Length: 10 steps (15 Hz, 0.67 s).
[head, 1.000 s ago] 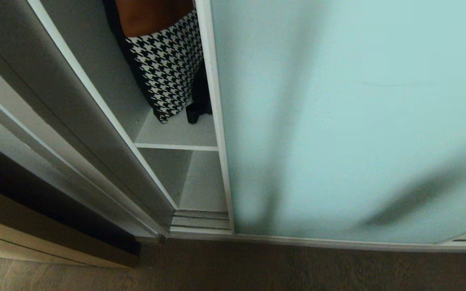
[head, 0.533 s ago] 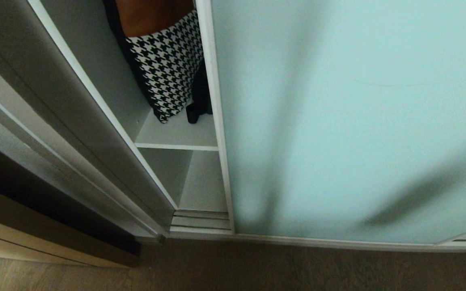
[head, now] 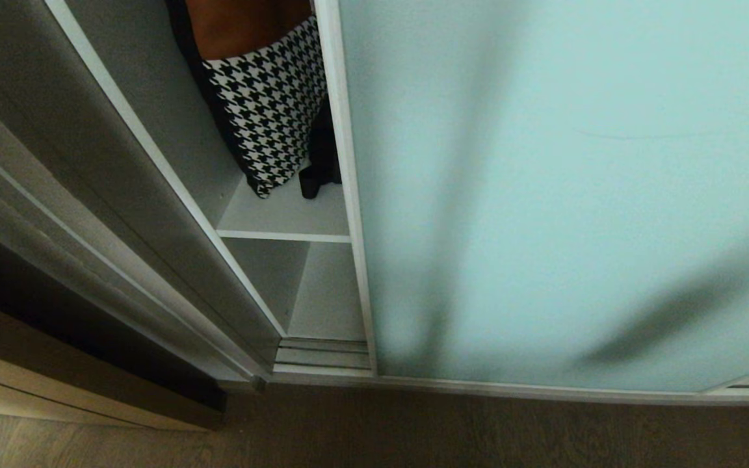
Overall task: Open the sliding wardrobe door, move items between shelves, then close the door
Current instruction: Close the door
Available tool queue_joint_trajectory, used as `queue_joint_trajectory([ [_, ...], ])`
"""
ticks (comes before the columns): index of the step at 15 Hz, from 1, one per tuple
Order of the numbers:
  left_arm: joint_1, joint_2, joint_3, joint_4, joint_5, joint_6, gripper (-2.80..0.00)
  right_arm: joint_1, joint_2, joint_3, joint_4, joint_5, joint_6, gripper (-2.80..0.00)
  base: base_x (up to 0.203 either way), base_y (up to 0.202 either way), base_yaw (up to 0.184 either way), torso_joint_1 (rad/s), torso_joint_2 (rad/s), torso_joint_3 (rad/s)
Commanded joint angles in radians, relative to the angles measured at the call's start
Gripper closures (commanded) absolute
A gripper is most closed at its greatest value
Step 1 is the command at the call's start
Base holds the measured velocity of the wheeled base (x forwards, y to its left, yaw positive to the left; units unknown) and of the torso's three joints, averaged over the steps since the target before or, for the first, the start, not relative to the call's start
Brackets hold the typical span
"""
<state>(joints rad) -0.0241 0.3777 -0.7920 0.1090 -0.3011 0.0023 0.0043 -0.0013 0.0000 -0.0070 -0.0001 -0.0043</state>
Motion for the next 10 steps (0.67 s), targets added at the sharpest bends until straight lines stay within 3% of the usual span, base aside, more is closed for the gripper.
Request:
queue_joint_trajectory([
  [1,-0.028,0.296,-0.225,0.002,-0.138,-0.029,0.0,0.0,-0.002,0.0,-0.001,0.0,0.0,0.0,0.0,0.0,0.0,0.0,0.0,0.0],
  [3,-0.051,0.435,-0.39,0.011,-0.293,-0.055,0.0,0.0,-0.002,0.001,-0.001,0.0,0.0,0.0,0.0,0.0,0.0,0.0,0.0,0.0],
  [5,-0.118,0.556,-0.55,0.022,-0.4,-0.106,0.0,0.0,-0.002,0.002,-0.001,0.0,0.0,0.0,0.0,0.0,0.0,0.0,0.0,0.0],
  [7,-0.222,0.668,-0.684,0.033,-0.45,-0.147,0.0,0.0,-0.002,0.0,-0.001,0.0,0.0,0.0,0.0,0.0,0.0,0.0,0.0,0.0],
  [10,-0.394,0.788,-0.845,0.078,-0.467,-0.162,0.0,0.0,-0.002,0.002,-0.001,0.0,0.0,0.0,0.0,0.0,0.0,0.0,0.0,0.0],
])
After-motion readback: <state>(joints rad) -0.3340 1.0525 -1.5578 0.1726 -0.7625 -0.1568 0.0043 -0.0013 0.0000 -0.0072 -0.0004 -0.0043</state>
